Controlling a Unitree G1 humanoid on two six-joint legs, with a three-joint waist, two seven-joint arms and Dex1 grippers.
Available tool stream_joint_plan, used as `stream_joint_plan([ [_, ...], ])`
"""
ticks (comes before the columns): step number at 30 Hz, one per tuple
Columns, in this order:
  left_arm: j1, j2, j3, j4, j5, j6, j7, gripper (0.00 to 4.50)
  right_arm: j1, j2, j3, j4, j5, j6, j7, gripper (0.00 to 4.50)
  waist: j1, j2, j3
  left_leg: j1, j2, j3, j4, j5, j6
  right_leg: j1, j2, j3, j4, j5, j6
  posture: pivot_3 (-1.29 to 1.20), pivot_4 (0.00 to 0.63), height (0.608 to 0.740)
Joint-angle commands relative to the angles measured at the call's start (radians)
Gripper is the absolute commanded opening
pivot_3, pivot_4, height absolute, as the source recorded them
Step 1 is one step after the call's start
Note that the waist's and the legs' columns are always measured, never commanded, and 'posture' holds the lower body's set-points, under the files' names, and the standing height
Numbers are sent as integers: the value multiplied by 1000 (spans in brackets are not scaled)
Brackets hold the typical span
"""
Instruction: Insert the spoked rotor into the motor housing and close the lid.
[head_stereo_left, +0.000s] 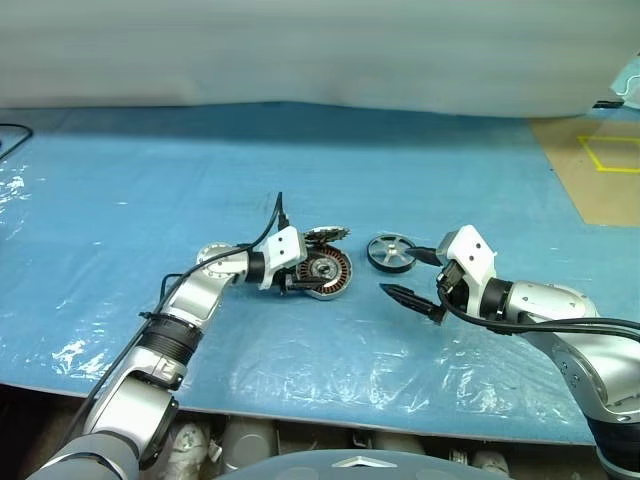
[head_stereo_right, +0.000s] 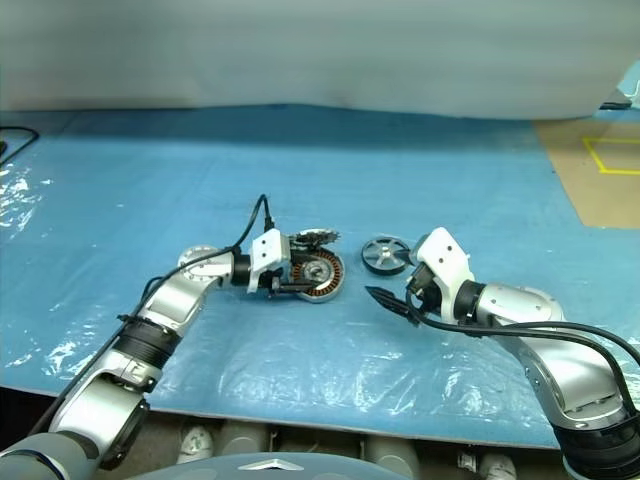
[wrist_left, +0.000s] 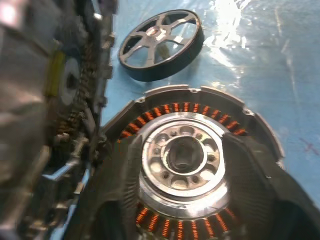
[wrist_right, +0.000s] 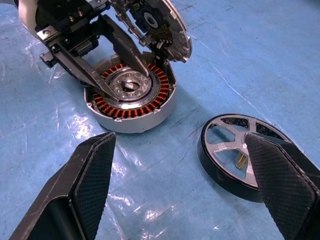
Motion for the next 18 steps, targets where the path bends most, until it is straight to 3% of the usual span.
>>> stream_joint_plan([
  [1,-16,-2,4,16,16,-22,22,2681,-3,-8,-6,-30,-3,-20,2,4312,1,0,0,0,0,0,0,0,0,0,0,0,0,0,0,0,150,740],
  [14,117,78,73,-266,-231,137,-145,2681,-30,-7,-27,-32,48,-20,45,4312,-1,0,0,-2,0,0,-1,0,0,-2,0,0,-1,0,0,0,150,740],
  [18,185,133,128,-348,-329,220,-178,2732,-59,-10,3,-11,55,-27,79,3015,-2,0,0,-1,1,0,-1,0,0,-2,0,0,-1,0,0,0,150,740],
])
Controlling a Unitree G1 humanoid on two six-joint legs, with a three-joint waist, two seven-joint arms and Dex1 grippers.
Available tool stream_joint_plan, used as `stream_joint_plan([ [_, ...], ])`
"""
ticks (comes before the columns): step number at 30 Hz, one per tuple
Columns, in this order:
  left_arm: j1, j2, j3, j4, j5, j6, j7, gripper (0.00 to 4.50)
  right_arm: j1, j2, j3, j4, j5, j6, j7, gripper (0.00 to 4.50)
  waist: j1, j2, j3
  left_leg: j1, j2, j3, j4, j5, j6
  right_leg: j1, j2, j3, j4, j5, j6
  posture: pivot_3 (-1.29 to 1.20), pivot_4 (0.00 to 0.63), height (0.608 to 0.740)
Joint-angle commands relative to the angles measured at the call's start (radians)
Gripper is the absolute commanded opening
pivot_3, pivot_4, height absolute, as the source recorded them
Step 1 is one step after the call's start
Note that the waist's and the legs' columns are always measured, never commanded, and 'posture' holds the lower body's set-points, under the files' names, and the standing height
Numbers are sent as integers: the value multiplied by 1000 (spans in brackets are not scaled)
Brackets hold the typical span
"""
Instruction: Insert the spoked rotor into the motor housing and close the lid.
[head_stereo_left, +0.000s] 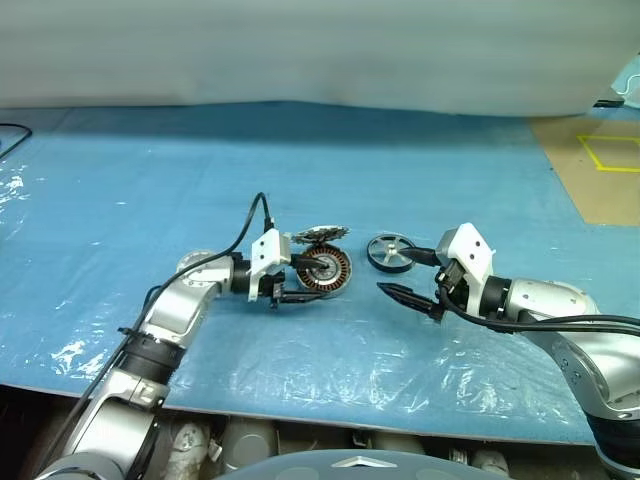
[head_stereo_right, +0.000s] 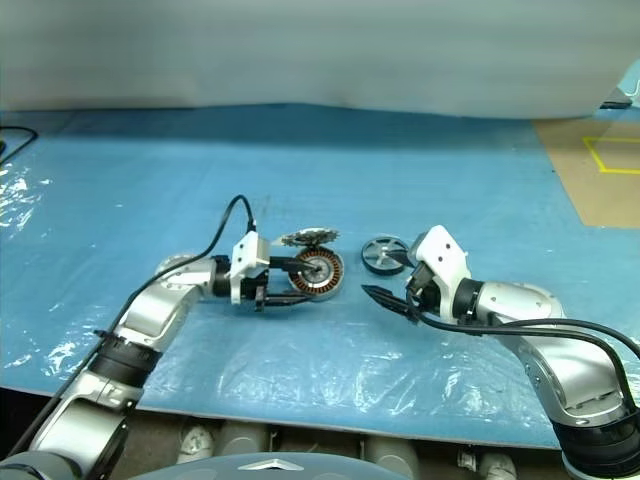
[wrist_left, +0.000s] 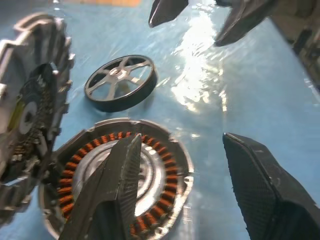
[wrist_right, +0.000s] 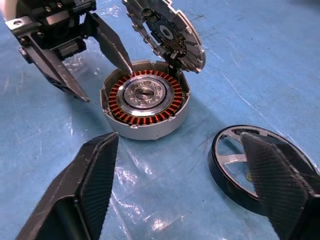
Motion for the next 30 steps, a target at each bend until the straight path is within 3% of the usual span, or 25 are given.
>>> stream_joint_plan([
  [1,49,51,77,-85,-100,62,-28,2732,-45,-4,16,-3,17,-23,32,2631,-2,0,0,0,0,0,0,0,0,0,0,0,0,0,0,0,150,740],
  [8,100,94,143,-44,-114,69,-3,2732,-213,60,207,185,-86,-94,78,113,-4,0,0,1,0,1,1,0,0,0,0,0,1,0,0,0,150,740],
  [18,148,87,173,-116,-151,111,35,2732,-444,185,386,477,-225,-215,177,22,-15,0,0,-2,0,0,1,0,0,-1,0,-2,1,0,0,0,150,740],
  [29,156,88,144,-129,-97,73,81,2732,-464,238,435,535,-302,-267,227,22,-26,0,0,-1,0,0,3,0,0,-1,0,-1,3,0,-1,0,150,740],
  [30,149,81,150,-111,-92,65,91,2543,-466,246,435,538,-308,-269,227,4,-26,0,0,-1,0,0,2,0,0,-1,0,-1,4,0,-1,0,150,740],
])
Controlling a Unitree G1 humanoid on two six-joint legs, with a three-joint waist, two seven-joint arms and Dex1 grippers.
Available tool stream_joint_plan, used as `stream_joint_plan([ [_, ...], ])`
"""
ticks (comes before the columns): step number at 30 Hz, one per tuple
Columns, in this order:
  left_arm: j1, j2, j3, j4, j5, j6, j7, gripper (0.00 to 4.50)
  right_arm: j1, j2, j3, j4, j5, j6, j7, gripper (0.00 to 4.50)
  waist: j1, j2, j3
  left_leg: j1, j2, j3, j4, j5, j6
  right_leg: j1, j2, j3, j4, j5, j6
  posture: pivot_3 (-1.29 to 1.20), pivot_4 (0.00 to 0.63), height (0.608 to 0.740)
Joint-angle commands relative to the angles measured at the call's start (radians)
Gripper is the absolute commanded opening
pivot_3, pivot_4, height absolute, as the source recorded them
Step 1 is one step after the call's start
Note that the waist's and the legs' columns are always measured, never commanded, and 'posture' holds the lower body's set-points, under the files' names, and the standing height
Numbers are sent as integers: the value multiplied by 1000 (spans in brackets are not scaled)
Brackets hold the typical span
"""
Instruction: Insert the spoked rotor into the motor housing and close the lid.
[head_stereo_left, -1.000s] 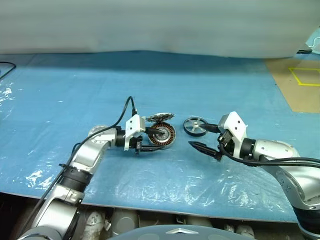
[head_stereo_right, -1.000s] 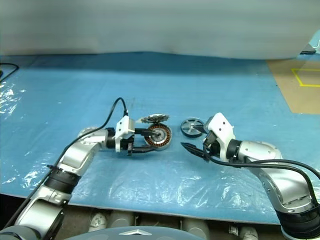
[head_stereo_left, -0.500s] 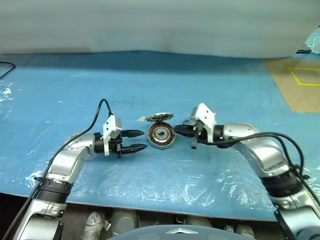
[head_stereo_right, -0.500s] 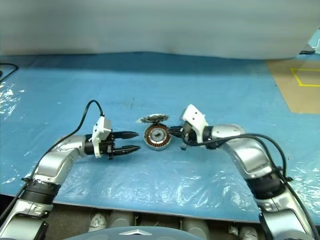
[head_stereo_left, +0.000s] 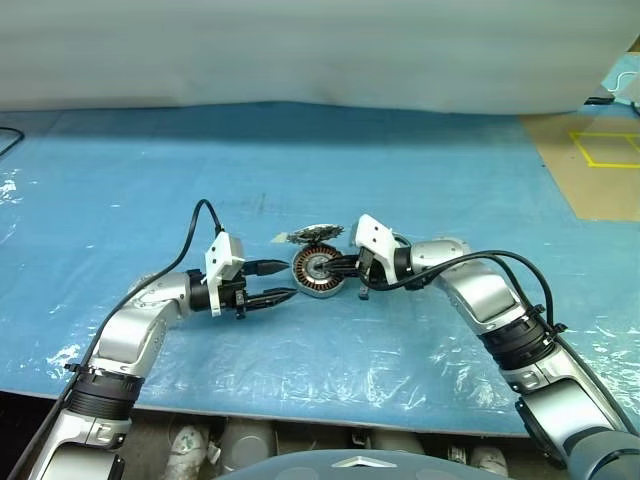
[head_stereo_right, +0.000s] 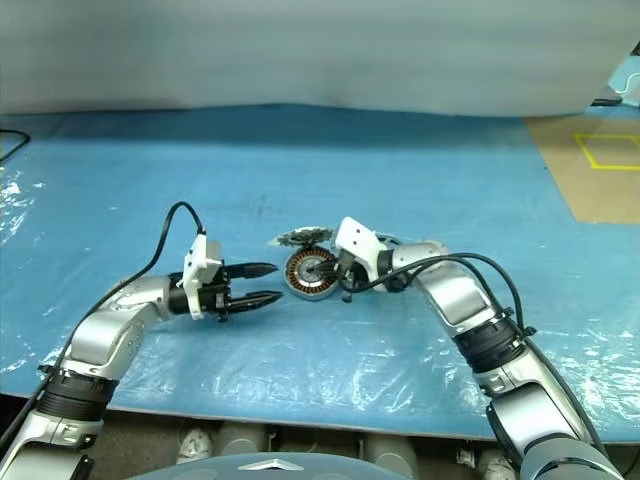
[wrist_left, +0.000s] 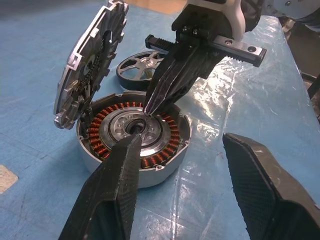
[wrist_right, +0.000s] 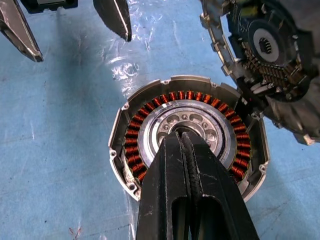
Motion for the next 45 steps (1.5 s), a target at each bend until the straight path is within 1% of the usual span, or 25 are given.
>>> stream_joint_plan([
  [1,-21,-8,10,26,18,-39,20,2324,-23,20,-7,-17,-7,-22,5,0,0,0,0,0,0,0,0,0,0,0,0,0,0,0,0,0,150,740],
  [2,-25,-11,14,35,20,-46,24,2088,-23,24,-8,-16,-10,-23,6,0,0,0,0,0,0,0,0,0,0,0,0,0,0,0,0,0,150,740],
  [5,-33,-9,12,62,37,-72,27,1072,-25,36,-10,-12,-20,-26,6,0,0,0,0,0,0,0,0,0,0,0,0,0,0,0,0,0,150,740],
  [10,-34,-11,9,87,37,-94,10,1072,-32,60,-12,13,-38,-35,0,0,0,0,0,0,0,0,0,0,0,0,0,0,0,0,0,0,150,740],
  [12,-29,-10,9,81,25,-97,-10,705,-35,70,-9,34,-50,-45,-4,0,0,0,0,0,0,0,0,0,0,0,0,0,0,0,0,0,150,740],
  [14,-30,-13,7,81,46,-101,14,119,-40,80,-12,48,-56,-50,-9,0,0,0,0,0,0,0,0,0,0,0,0,0,0,0,0,0,150,740],
  [15,-32,-14,7,81,53,-102,22,52,-42,83,-13,52,-59,-52,-11,0,0,0,0,0,0,0,0,0,0,0,0,0,0,0,0,0,150,740],
  [19,-33,-11,8,70,15,-90,-19,52,-47,98,-9,64,-70,-60,-11,0,0,0,0,0,0,0,0,0,0,0,0,0,0,0,0,0,150,740],
  [24,-32,-17,5,88,58,-119,15,52,-42,93,2,78,-93,-76,-3,0,0,0,0,0,0,0,0,0,0,0,0,0,0,0,0,0,150,740],
  [28,-39,-26,3,98,57,-126,22,52,-6,37,80,98,-194,-178,20,0,0,0,0,0,0,0,0,0,0,0,0,0,0,0,0,0,150,740],
  [32,-47,-28,-4,105,60,-123,20,52,6,42,97,133,-231,-219,14,0,0,0,0,1,0,0,0,0,0,1,0,0,0,0,0,0,150,740],
  [37,-50,-31,-10,103,63,-118,19,52,10,31,134,197,-330,-311,-19,0,-1,-2,-1,5,0,0,0,0,0,4,0,1,1,0,0,0,150,740],
  [39,-51,-34,-11,104,64,-118,19,52,13,31,136,212,-347,-332,-25,0,-1,-3,-2,7,0,0,0,0,0,6,0,1,1,0,0,0,150,740],
  [41,-49,-35,-12,101,63,-116,18,52,22,45,110,195,-310,-301,-16,0,-1,-4,-3,9,0,0,0,0,0,7,0,1,1,0,0,0,150,740],
  [45,-43,-37,-15,97,63,-119,13,52,19,116,-26,94,-100,-110,21,0,-1,-5,-4,11,0,0,0,-1,1,9,0,2,1,0,0,0,150,740],
])
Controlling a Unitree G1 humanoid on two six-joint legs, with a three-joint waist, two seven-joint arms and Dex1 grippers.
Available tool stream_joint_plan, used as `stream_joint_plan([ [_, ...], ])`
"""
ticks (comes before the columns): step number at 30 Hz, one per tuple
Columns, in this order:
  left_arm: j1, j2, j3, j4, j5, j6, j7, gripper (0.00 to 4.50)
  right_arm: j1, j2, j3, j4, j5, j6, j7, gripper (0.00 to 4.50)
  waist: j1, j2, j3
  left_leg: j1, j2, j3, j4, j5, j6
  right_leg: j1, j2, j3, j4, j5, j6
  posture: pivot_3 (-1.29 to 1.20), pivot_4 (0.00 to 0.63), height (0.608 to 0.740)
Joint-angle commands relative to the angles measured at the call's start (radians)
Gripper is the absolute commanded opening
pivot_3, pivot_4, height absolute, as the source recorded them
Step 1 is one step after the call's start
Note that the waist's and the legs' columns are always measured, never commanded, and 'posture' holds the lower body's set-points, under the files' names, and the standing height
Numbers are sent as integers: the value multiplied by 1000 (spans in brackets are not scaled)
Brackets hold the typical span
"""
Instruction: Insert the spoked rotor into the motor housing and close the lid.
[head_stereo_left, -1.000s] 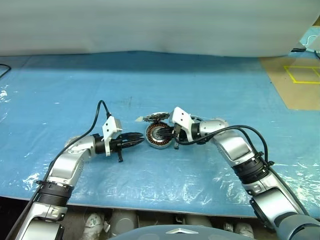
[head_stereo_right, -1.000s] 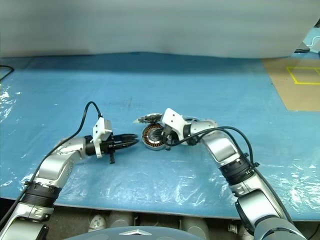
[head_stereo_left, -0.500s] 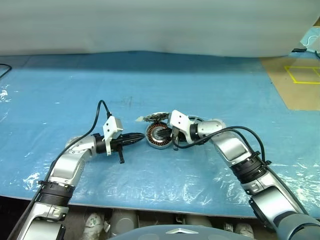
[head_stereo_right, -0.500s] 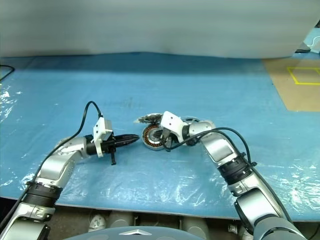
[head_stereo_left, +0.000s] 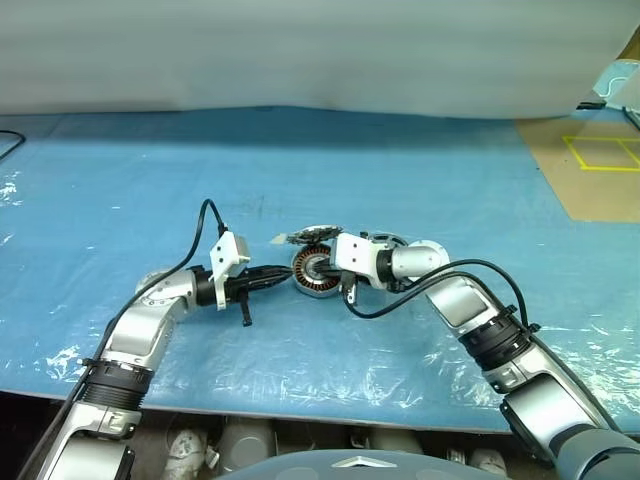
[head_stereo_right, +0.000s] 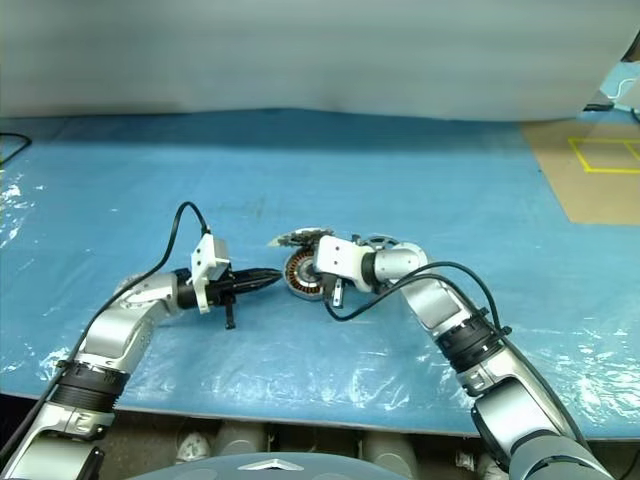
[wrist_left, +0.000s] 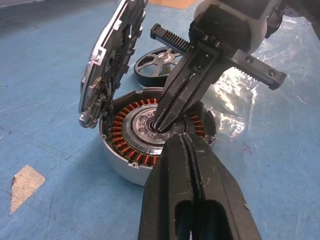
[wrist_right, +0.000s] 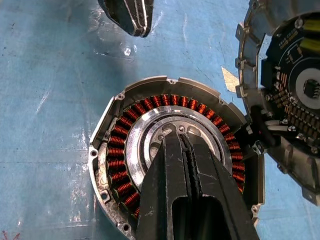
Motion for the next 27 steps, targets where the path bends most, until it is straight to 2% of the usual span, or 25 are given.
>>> stream_joint_plan([
  [1,-3,1,0,-18,-8,-9,-7,52,5,38,-90,-64,158,173,38,0,0,0,0,-1,0,0,0,0,0,-1,0,0,0,0,0,0,150,740],
  [4,-3,2,1,-26,-11,-2,-6,52,-11,50,-156,-121,251,271,48,0,1,0,0,-8,0,0,0,1,-1,-7,0,0,0,0,0,0,150,740],
  [11,-16,1,3,-24,-16,5,-10,52,-10,11,-158,-149,247,288,44,0,1,0,0,-10,0,0,-2,1,-1,-9,1,-2,-1,0,-1,0,150,740],
  [20,-1,0,16,-36,-38,5,-13,52,61,-215,-209,-223,205,229,74,0,4,0,0,-9,0,0,-1,1,-1,-8,0,-2,-2,0,-1,0,150,740],
  [24,2,-13,11,-41,-37,4,-6,52,22,-284,-240,-166,183,185,82,0,-1,0,0,-8,0,0,-1,1,-1,-8,1,-1,-1,0,-1,0,150,740],
  [27,-7,-25,4,-34,-30,0,-3,52,-33,-296,-245,-95,165,148,79,0,-1,0,0,-8,0,0,-1,1,-1,-8,1,0,-1,0,-1,0,150,740],
])
